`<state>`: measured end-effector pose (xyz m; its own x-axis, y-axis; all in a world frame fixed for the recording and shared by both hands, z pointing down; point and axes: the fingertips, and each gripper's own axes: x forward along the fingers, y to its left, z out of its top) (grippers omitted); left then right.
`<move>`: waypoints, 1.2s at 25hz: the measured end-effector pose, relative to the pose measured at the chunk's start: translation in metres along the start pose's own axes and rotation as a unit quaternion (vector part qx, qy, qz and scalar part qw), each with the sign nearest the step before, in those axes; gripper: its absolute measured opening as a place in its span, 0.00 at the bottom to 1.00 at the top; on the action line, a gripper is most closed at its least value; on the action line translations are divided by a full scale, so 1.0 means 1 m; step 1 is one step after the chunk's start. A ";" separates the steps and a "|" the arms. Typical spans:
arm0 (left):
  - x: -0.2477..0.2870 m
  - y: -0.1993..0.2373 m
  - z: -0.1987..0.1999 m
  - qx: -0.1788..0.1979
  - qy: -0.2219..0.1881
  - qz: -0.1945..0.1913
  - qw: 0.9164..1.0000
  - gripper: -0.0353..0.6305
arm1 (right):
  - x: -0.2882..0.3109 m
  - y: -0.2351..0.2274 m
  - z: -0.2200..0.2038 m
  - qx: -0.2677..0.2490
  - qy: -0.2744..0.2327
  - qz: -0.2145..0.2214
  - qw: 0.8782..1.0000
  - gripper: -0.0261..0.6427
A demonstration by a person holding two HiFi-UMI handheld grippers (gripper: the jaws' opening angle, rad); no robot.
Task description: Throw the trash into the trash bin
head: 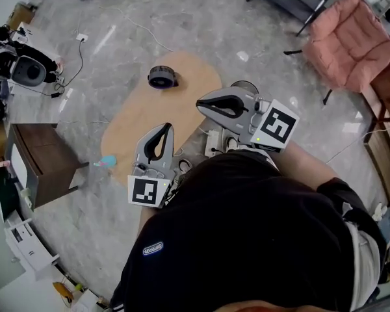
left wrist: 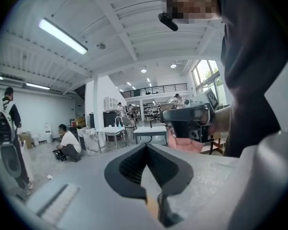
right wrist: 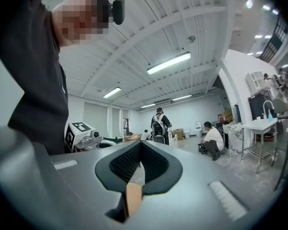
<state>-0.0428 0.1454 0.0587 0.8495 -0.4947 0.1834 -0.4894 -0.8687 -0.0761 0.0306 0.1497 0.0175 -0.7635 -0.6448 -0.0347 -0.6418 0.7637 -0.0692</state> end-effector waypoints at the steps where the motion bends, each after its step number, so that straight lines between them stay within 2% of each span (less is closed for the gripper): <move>1: -0.007 0.006 0.000 0.008 0.002 0.009 1.000 0.06 | 0.009 0.004 0.000 0.000 0.000 0.010 1.000 0.08; 4: -0.034 0.030 -0.006 0.003 0.001 0.029 1.000 0.06 | 0.047 0.019 -0.001 -0.010 0.007 0.032 0.999 0.08; 8: -0.078 0.061 -0.023 -0.015 0.001 0.029 0.999 0.06 | 0.098 0.053 0.003 -0.020 0.001 0.045 0.999 0.08; 12: -0.118 0.105 -0.024 -0.012 -0.011 0.035 0.999 0.06 | 0.140 0.086 0.004 -0.026 0.007 0.042 0.999 0.08; 16: -0.150 0.139 -0.029 -0.010 -0.022 0.023 0.999 0.06 | 0.176 0.112 0.003 -0.028 0.012 0.023 0.999 0.08; 19: -0.167 0.154 -0.049 -0.022 -0.018 -0.002 1.000 0.06 | 0.194 0.127 -0.007 -0.023 0.020 -0.007 1.000 0.08; 23: -0.168 0.159 -0.076 -0.040 0.003 -0.055 0.998 0.06 | 0.194 0.136 -0.024 -0.009 0.031 -0.063 0.997 0.08; 26: -0.161 0.156 -0.074 -0.027 0.002 -0.094 0.995 0.06 | 0.182 0.136 -0.026 -0.006 0.027 -0.109 0.994 0.08; 30: -0.138 0.136 -0.052 -0.002 -0.008 -0.141 0.990 0.06 | 0.142 0.128 -0.014 -0.004 -0.010 -0.188 0.982 0.08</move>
<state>-0.2368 0.0971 0.0736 0.9553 -0.2327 0.1822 -0.2330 -0.9723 -0.0199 -0.1610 0.1565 0.0173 -0.4703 -0.8821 -0.0270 -0.8791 0.4710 -0.0725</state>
